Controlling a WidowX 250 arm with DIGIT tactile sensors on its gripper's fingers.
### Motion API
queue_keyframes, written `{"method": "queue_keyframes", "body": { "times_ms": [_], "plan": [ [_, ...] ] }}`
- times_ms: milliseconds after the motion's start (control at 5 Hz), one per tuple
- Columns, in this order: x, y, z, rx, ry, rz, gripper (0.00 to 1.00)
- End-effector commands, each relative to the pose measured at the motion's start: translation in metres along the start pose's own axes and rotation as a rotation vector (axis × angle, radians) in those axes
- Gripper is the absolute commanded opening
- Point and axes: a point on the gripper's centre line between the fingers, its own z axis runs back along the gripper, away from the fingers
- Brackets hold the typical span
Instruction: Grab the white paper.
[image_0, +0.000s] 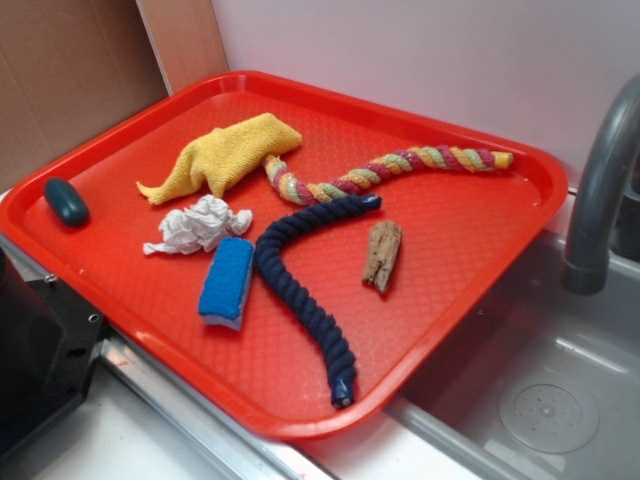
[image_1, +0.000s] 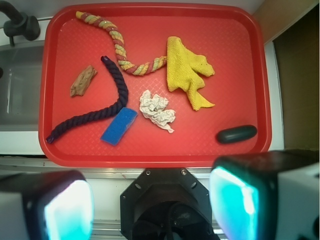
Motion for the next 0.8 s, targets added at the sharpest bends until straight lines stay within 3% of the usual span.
{"method": "queue_keyframes", "body": {
  "times_ms": [0,200,400,600],
  "plan": [
    [0.0,0.0,0.0,0.0,0.0,0.0,1.0],
    [0.036,0.004,-0.054,0.033,-0.022,-0.256,1.0],
    [0.05,-0.002,-0.105,0.041,-0.043,-0.508,1.0],
    [0.056,0.0,-0.158,0.078,0.042,-0.672,1.0]
  ]
}}
